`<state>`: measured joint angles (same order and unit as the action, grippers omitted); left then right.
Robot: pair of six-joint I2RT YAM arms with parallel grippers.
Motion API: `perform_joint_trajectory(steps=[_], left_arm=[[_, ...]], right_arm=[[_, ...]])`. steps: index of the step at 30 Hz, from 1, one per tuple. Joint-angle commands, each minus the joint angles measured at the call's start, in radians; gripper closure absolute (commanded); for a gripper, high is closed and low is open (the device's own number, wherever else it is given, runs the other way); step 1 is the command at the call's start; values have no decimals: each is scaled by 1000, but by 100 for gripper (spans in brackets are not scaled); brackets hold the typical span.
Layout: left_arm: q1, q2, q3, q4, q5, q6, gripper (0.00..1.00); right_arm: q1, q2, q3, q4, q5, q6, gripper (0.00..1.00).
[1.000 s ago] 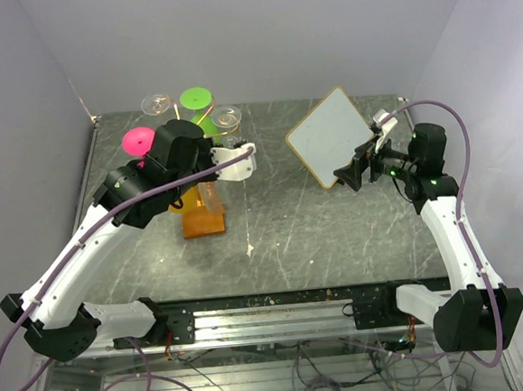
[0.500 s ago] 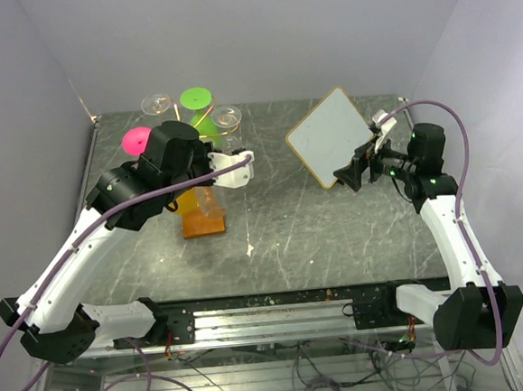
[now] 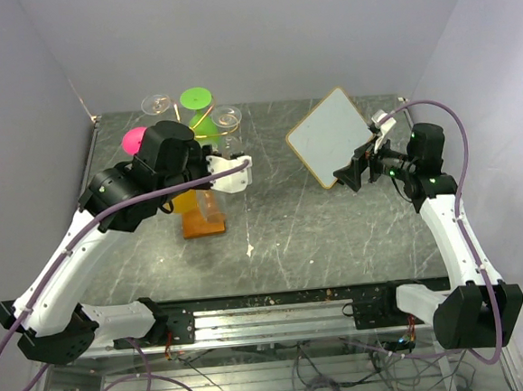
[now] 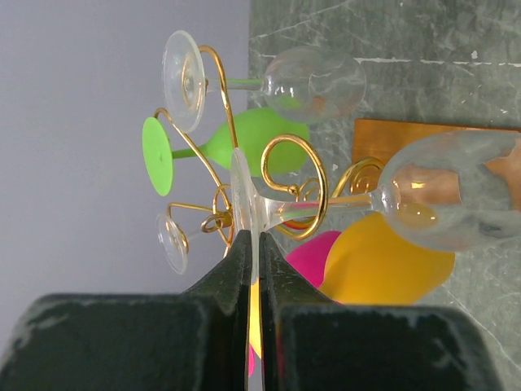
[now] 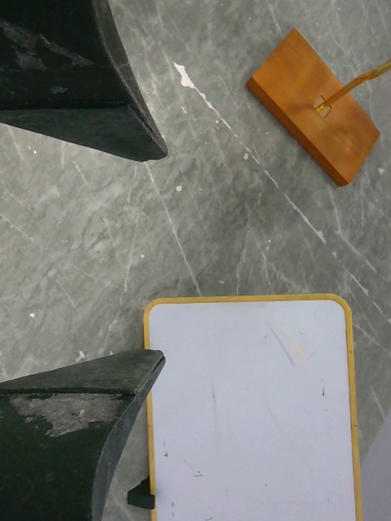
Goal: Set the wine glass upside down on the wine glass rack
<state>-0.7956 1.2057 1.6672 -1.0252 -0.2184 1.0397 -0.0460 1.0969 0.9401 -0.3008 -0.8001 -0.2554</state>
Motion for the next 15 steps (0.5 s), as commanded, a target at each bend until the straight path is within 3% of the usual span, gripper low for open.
perform_joint_trajectory(steps=[1,15], left_arm=[[-4,-20,51,1,57,6,93],[-5,0,68,20,104,-2,93]], right_arm=[[-7,7,5,-1,-4,-16,0],[-6,10,8,-5,-7,-20,0]])
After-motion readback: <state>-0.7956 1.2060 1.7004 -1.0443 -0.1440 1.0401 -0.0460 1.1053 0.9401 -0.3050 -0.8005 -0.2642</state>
